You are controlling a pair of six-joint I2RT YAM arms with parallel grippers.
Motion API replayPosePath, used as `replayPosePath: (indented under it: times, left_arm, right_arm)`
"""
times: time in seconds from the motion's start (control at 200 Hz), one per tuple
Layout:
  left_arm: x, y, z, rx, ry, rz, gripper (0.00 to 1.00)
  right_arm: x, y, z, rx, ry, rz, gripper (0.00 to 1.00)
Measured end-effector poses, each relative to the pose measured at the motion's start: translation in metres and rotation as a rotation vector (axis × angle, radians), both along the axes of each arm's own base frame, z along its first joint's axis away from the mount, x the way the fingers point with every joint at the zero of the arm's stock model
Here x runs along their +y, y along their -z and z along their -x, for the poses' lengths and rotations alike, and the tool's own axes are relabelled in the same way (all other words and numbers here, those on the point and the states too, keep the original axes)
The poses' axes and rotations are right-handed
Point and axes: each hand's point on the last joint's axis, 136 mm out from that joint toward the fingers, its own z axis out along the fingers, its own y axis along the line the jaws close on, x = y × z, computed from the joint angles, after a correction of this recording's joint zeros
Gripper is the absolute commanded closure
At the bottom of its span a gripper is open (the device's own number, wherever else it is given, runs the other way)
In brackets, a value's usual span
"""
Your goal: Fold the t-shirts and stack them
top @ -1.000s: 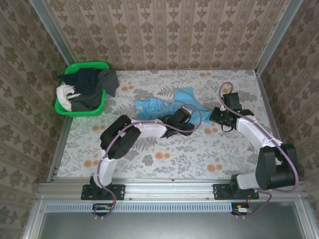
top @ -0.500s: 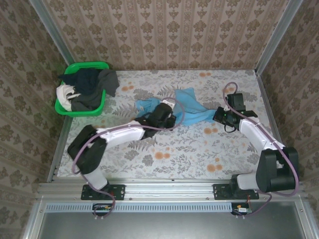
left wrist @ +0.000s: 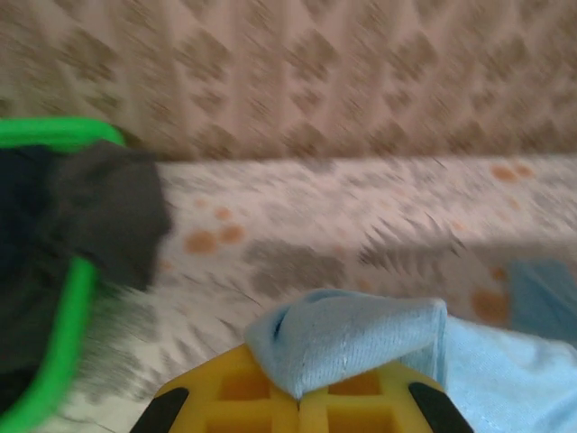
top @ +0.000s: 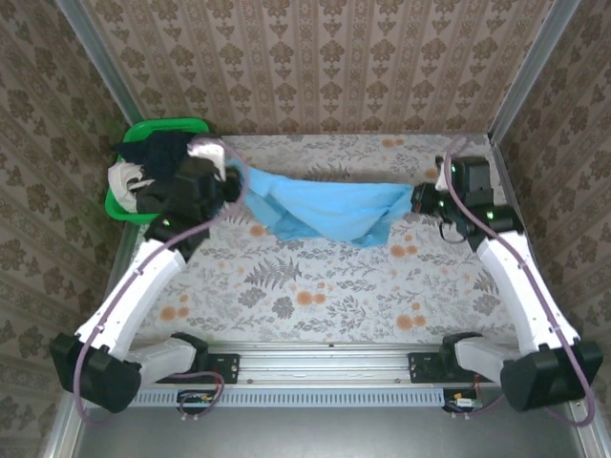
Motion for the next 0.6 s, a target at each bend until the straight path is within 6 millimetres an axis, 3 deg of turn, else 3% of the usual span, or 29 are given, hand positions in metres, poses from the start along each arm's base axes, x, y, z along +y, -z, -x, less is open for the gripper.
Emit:
replayPosePath:
  times: [0.105, 0.24, 0.335, 0.395, 0.475, 0.535, 0.6]
  left_arm:
    - [0.016, -0.053, -0.059, -0.066, -0.014, 0.020, 1.00]
    - [0.004, -0.120, -0.140, -0.177, 0.069, 0.020, 1.00]
    - [-0.006, -0.154, -0.173, -0.247, 0.124, 0.006, 1.00]
    - [-0.012, -0.180, -0.184, -0.326, 0.152, 0.001, 1.00]
    - [-0.015, -0.202, -0.180, -0.393, 0.178, -0.004, 1.00]
    - [-0.014, -0.214, -0.169, -0.415, 0.191, -0.006, 1.00]
    - [-0.010, -0.223, -0.155, -0.417, 0.198, -0.009, 1.00]
  right_arm:
    - [0.010, -0.022, -0.050, -0.001, -0.003, 0.083, 1.00]
    - [0.029, -0.048, -0.103, -0.019, -0.008, 0.174, 1.00]
    - [0.039, -0.084, -0.129, -0.081, 0.008, 0.210, 1.00]
    - [0.039, -0.118, -0.145, -0.155, 0.042, 0.219, 1.00]
    - [0.028, -0.170, -0.156, -0.286, 0.103, 0.210, 1.00]
    - [0.014, -0.203, -0.153, -0.373, 0.143, 0.183, 1.00]
    - [-0.005, -0.224, -0.141, -0.415, 0.183, 0.172, 1.00]
